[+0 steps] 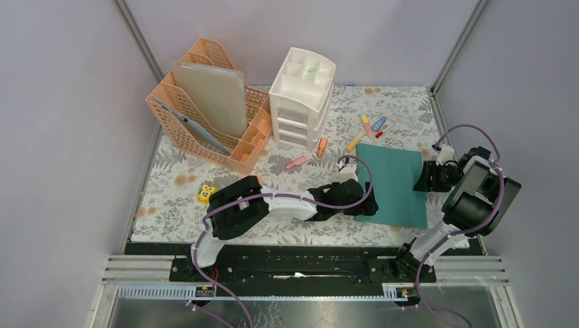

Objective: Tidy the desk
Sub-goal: Pick up the folder from the center of the board.

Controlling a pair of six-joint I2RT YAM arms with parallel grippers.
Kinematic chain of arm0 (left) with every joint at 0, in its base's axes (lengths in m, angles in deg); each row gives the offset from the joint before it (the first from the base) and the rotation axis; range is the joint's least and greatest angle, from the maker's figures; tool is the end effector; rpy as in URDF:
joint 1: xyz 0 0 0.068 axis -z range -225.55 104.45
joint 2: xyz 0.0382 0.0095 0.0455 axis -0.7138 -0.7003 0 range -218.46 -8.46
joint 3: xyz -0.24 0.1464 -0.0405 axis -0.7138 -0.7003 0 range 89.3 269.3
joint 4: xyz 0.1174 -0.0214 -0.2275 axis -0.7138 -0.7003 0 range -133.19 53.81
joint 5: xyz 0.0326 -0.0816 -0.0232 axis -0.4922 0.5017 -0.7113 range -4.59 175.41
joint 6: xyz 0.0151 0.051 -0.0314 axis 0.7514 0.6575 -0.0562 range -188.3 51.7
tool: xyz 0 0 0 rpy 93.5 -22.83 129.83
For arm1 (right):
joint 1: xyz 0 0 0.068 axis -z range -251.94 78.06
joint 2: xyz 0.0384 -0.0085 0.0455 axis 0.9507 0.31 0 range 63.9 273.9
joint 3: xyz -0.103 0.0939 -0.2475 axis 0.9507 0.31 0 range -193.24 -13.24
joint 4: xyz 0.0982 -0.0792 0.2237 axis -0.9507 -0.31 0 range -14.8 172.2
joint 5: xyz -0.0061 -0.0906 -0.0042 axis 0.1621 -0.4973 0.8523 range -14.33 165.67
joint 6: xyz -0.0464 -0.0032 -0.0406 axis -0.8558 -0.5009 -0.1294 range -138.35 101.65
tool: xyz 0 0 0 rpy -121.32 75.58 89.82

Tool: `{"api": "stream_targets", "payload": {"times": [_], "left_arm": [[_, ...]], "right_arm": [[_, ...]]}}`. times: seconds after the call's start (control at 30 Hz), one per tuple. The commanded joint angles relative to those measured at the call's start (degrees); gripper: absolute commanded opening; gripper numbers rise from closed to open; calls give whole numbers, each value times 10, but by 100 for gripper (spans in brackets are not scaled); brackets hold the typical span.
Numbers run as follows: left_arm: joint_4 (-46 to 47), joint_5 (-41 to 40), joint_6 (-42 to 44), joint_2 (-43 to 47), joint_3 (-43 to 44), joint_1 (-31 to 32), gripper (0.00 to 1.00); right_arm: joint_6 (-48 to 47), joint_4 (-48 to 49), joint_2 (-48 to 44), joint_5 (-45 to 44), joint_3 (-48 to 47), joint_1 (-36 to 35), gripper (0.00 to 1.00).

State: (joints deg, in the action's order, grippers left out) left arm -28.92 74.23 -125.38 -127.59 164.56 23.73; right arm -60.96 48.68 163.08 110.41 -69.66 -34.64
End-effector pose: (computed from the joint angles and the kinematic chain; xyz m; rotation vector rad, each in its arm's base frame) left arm 0.1731 -0.4317 0.1597 0.1367 2.3836 -0.9649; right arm 0.2607 -0.1652 0.1576 -0.2134 2.5365 0.4130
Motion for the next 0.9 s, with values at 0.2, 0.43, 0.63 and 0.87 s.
{"api": "stream_targets", "payload": {"times": [0.2, 0.43, 0.63, 0.87], "left_arm": [[248, 139, 8, 25, -115, -16, 94], [392, 181, -18, 55, -176, -30, 95], [505, 204, -57, 48, -214, -38, 94], [505, 184, -64, 51, -220, -42, 95]], "right_arm": [[-18, -49, 36, -9, 27, -22, 54], [-21, -50, 36, -9, 29, -21, 54], [-20, -51, 40, -7, 29, -21, 54], [-23, -50, 45, -10, 31, -21, 54]]}}
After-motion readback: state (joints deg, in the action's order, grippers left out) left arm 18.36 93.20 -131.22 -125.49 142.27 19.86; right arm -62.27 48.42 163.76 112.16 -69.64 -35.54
